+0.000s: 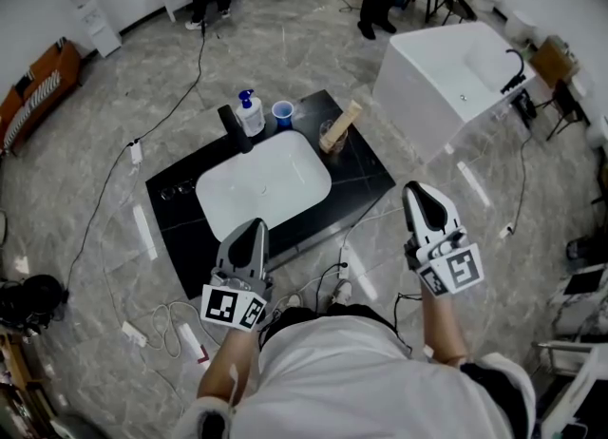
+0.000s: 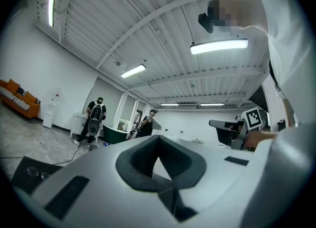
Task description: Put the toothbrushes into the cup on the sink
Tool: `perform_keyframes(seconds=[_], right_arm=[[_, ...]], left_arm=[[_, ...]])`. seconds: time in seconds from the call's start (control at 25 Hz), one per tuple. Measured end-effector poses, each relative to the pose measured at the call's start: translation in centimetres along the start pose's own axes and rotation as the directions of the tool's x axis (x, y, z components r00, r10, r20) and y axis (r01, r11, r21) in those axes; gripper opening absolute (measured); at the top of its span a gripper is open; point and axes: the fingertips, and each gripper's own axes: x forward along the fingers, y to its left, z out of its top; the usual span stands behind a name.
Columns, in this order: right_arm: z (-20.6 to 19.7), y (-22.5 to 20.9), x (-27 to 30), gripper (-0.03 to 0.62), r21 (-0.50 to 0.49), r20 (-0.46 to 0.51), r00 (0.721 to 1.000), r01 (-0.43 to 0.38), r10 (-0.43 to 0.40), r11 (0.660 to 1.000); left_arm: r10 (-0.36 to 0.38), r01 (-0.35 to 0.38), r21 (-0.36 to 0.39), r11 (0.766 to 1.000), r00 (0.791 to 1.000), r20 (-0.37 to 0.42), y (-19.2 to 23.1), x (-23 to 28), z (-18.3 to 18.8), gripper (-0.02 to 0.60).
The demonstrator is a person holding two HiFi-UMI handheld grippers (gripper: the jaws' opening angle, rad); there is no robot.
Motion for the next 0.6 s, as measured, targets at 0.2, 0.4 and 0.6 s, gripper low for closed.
perform_keyframes(seconds=[0.2,0.4,0.6], right_arm=[[0.3,0.5,-0.3,0.051,0.005,0.012,1.000,0.024,-0.024,1.000],[0.5,1.4,-0.5,0.051,0.003,0.015,0.999,0.044,-0.044,0.999],[1.2,1.6,-0.8,0.051,-0.002,0.021,0.997,0.072,-0.072,0.997]], left_arm=[[0.001,-0.001,-0.001,1.000,1.000,-0.002,0.7,-1.2,0.3,0.003],[-0.004,0.004,-0.004,1.000,1.000,-0.001,1.6,-2.1,0.6,0.003],[-0.015,0.015,-0.019,1.000,1.000,0.010,1.9,-2.2,1.2,0.003]])
